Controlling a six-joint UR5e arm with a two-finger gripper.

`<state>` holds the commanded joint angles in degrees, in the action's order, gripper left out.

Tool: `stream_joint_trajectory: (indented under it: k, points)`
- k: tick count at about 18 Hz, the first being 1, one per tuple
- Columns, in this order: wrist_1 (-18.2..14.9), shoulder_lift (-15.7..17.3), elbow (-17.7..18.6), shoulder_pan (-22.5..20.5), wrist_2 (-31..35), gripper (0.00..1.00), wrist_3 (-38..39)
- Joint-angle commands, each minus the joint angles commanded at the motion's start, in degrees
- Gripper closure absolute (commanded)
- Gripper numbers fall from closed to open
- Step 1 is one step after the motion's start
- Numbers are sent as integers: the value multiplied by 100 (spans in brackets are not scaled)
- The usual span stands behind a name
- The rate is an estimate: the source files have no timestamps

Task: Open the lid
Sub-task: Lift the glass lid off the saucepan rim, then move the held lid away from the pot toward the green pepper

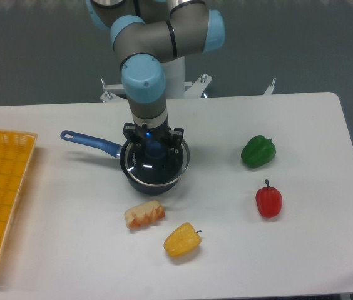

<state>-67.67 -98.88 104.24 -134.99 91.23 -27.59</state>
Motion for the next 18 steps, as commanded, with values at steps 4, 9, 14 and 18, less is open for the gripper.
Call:
stream_joint_trajectory:
  k: [4, 9, 14, 18]
  points:
    - [-18, -9, -202, -141, -9, 40, -272]
    - [-44, -123, -334, -317, 167, 40, -835]
    - [-79, -202, -475, -431, 193, 41, -1230]
    - [-53, -229, -563, -466, 193, 41, -1240]
